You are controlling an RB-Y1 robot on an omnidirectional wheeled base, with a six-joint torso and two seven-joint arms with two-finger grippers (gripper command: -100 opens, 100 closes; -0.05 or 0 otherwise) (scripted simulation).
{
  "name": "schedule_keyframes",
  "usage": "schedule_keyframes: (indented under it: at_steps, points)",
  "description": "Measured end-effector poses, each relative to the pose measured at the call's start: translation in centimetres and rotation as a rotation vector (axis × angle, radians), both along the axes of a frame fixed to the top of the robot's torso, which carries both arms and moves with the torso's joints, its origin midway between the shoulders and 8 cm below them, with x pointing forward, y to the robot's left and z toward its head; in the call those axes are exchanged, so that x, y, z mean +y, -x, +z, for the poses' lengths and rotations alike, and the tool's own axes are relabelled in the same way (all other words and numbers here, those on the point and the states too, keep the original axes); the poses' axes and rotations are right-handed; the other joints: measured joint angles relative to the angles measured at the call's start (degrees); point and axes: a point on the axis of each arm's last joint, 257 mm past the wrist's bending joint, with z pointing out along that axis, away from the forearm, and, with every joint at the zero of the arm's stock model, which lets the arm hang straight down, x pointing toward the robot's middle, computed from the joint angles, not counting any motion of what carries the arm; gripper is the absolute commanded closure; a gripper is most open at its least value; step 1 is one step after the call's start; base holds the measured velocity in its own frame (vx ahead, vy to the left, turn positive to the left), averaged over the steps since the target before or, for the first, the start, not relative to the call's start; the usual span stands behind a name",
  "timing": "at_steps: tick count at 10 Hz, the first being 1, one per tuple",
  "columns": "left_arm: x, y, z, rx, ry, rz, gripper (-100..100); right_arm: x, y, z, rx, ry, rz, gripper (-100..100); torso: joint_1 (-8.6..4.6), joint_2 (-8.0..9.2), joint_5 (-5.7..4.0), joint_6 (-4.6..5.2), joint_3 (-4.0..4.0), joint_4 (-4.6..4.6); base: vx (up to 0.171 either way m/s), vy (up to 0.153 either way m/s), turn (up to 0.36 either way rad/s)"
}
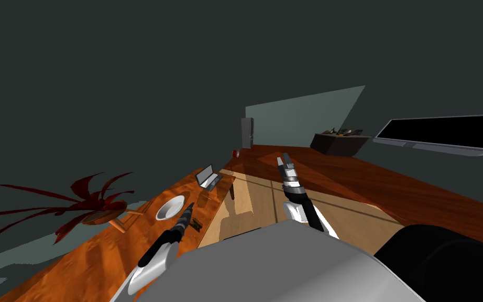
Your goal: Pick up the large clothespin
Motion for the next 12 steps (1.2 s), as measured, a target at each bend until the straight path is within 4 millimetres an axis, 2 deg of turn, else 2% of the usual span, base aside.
schedule_keyframes:
  at_steps: [2,6,7,8,9,10,12]
  points:
    - [1.0,1.3,-2.8,0.086,-0.002,0.002,-100,0.0,0.0,0.0,0.0,0.0,0.0,0,0.0,0.0,0.0,-0.01,0.0,0.0,0.062,0.017,-0.176]
    - [2.9,5.9,-8.6,0.277,0.001,0.007,-100,0.0,0.0,0.0,0.0,0.0,0.0,0,-0.04,0.0,-0.01,-0.04,-0.01,-0.01,0.044,0.009,-0.07]
    - [2.8,6.2,-8.9,0.291,0.001,0.008,-100,0.0,0.0,0.0,0.0,0.0,0.0,0,-0.06,0.08,-0.02,-0.05,0.04,0.01,0.029,0.009,-0.142]
    - [3.4,7.1,-9.9,0.335,0.006,0.011,-100,0.0,0.0,0.0,0.0,0.0,0.0,0,-0.04,0.06,-0.01,-0.01,0.03,0.01,0.067,0.022,-0.266]
    - [3.6,9.0,-11.1,0.39,0.008,0.011,-100,0.0,0.0,0.0,0.0,0.0,0.0,0,0.0,-0.02,-0.01,-0.02,-0.01,0.0,0.06,0.03,-0.074]
    - [3.5,10.0,-12.1,0.427,0.011,0.008,-100,0.0,0.0,0.0,0.0,0.0,0.0,0,0.01,-0.03,0.0,-0.05,-0.02,-0.01,0.03,0.013,0.035]
    - [3.9,11.0,-13.2,0.474,0.016,0.007,-100,0.0,0.0,0.0,0.0,0.0,0.0,0,-0.05,0.01,-0.02,-0.01,0.01,0.01,0.041,0.013,-0.118]
